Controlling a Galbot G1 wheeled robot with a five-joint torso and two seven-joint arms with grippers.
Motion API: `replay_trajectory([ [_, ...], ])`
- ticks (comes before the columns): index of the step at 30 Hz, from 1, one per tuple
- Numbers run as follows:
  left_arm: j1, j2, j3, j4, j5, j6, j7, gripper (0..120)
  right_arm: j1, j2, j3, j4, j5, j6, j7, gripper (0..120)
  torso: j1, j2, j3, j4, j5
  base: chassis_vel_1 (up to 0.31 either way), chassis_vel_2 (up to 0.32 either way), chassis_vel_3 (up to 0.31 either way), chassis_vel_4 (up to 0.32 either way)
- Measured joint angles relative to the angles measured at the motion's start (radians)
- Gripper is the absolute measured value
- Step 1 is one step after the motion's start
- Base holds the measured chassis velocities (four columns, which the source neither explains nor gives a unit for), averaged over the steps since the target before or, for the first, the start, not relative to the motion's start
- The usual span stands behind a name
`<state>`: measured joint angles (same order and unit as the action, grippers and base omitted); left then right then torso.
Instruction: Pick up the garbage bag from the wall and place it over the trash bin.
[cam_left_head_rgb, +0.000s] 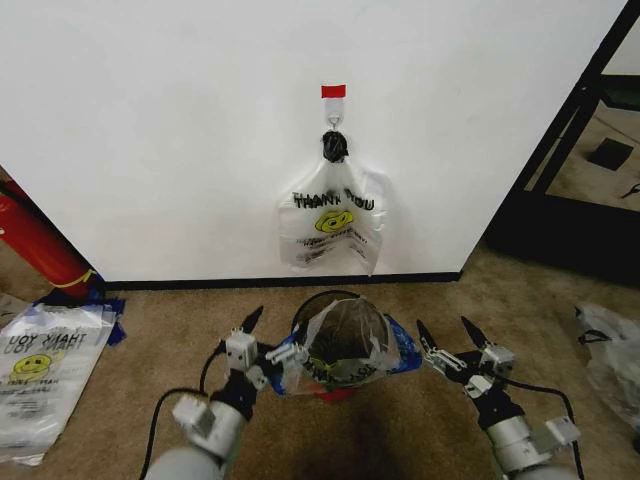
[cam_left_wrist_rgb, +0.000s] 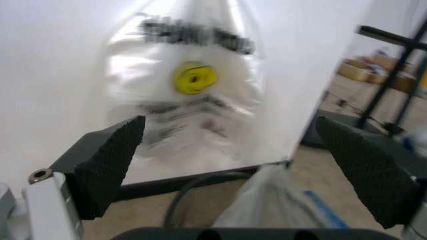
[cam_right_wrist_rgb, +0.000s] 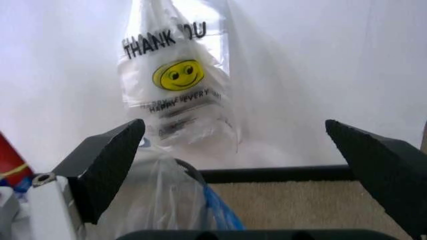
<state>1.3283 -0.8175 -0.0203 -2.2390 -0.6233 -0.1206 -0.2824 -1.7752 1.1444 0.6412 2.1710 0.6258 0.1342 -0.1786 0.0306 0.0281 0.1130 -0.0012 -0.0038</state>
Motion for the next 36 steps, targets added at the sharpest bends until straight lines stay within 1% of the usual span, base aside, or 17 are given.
replay_trajectory([
  [5, -0.056, 0.03, 0.049, -0.006, -0.013, 0.05, 0.044, 100, -0.071, -0.048, 0.13, 0.022, 0.103, -0.041, -0.132, 100, 0.0, 0.0, 0.0, 0.0001, -0.0001, 0.0, 0.0, 0.0, 0.0],
  [8, -0.097, 0.04, 0.083, 0.04, -0.031, 0.055, 0.057, 100, -0.09, -0.071, 0.181, 0.007, 0.14, -0.047, -0.167, 100, 0.0, 0.0, 0.0, 0.0008, -0.0002, 0.0, 0.0, 0.0, 0.0],
  [11, -0.165, 0.045, 0.1, 0.092, -0.072, 0.072, 0.064, 100, -0.075, -0.07, 0.174, -0.021, 0.143, -0.033, -0.176, 100, 0.0, 0.0, 0.0, 0.0009, 0.0, 0.0, 0.0, 0.0, 0.0],
  [13, -0.242, 0.037, 0.103, 0.145, -0.111, 0.119, 0.07, 100, -0.058, -0.065, 0.155, -0.048, 0.152, -0.008, -0.194, 100, 0.0, 0.0, 0.0, -0.0006, -0.0001, 0.0, 0.0, 0.0, 0.0],
  [14, -0.274, 0.029, 0.09, 0.166, -0.152, 0.178, 0.068, 100, -0.037, -0.075, 0.126, -0.069, 0.177, 0.007, -0.218, 100, 0.0, 0.0, 0.0, -0.0013, 0.0, 0.0, 0.0, 0.0, 0.0],
  [15, -0.28, 0.028, 0.08, 0.172, -0.175, 0.21, 0.068, 100, -0.019, -0.092, 0.106, -0.079, 0.195, 0.01, -0.233, 100, 0.0, 0.0, 0.0, -0.001, 0.0002, 0.0, 0.0, 0.0, 0.0],
  [16, -0.29, 0.029, 0.069, 0.183, -0.199, 0.245, 0.072, 100, 0.003, -0.113, 0.088, -0.092, 0.22, 0.012, -0.262, 100, 0.0, 0.0, 0.0, 0.0014, 0.0001, 0.0, 0.0, 0.0, 0.0],
  [18, -0.301, 0.03, 0.067, 0.192, -0.209, 0.261, 0.078, 100, 0.009, -0.121, 0.083, -0.098, 0.231, 0.013, -0.278, 100, 0.0, 0.0, 0.0, 0.0022, 0.0001, 0.0, 0.0, 0.0, 0.0],
  [20, -0.364, 0.045, 0.079, 0.247, -0.24, 0.302, 0.122, 100, 0.012, -0.134, 0.08, -0.111, 0.262, 0.02, -0.327, 100, 0.0, 0.0, 0.0, 0.0017, -0.0001, 0.0, 0.0, 0.0, 0.0],
  [23, -0.457, 0.067, 0.124, 0.34, -0.262, 0.33, 0.191, 100, 0.004, -0.122, 0.082, -0.107, 0.271, 0.028, -0.352, 100, 0.0, 0.0, 0.0, -0.0005, 0.0, 0.0, 0.0, 0.0, 0.0],
  [24, -0.499, 0.069, 0.147, 0.387, -0.278, 0.342, 0.21, 100, -0.004, -0.108, 0.083, -0.097, 0.27, 0.03, -0.357, 100, 0.0, 0.0, 0.0, -0.0006, -0.0001, 0.0, 0.0, 0.0, 0.0],
  [26, -0.517, 0.066, 0.157, 0.402, -0.291, 0.351, 0.215, 100, -0.007, -0.102, 0.084, -0.093, 0.267, 0.031, -0.358, 100, 0.0, 0.0, 0.0, -0.0001, -0.0002, 0.0, 0.0, 0.0, 0.0],
  [27, -0.555, 0.06, 0.175, 0.427, -0.32, 0.391, 0.223, 100, -0.017, -0.087, 0.083, -0.081, 0.256, 0.033, -0.363, 100, 0.0, 0.0, 0.0, 0.0011, -0.0002, 0.0, 0.0, 0.0, 0.0],
  [30, -0.644, 0.045, 0.231, 0.479, -0.358, 0.491, 0.256, 95, -0.043, -0.062, 0.083, -0.062, 0.234, 0.037, -0.383, 100, 0.0, 0.0, 0.0, 0.0002, -0.0002, 0.0, 0.0, 0.0, 0.0],
  [32, -0.664, 0.041, 0.244, 0.488, -0.372, 0.514, 0.263, 94, -0.048, -0.057, 0.083, -0.058, 0.23, 0.038, -0.385, 100, 0.0, 0.0, 0.0, -0.0001, -0.0003, 0.0, 0.0, 0.0, 0.0],
  [33, -0.716, 0.029, 0.278, 0.504, -0.411, 0.568, 0.278, 89, -0.057, -0.051, 0.084, -0.052, 0.225, 0.04, -0.387, 100, 0.0, 0.0, 0.0, 0.0, -0.0001, 0.0, 0.0, 0.0, 0.0],
  [36, -0.775, 0.011, 0.337, 0.533, -0.43, 0.61, 0.294, 85, -0.063, -0.044, 0.087, -0.049, 0.221, 0.041, -0.387, 100, 0.0, 0.0, 0.0, 0.0004, -0.0002, 0.0, 0.0, 0.0, 0.0],
])
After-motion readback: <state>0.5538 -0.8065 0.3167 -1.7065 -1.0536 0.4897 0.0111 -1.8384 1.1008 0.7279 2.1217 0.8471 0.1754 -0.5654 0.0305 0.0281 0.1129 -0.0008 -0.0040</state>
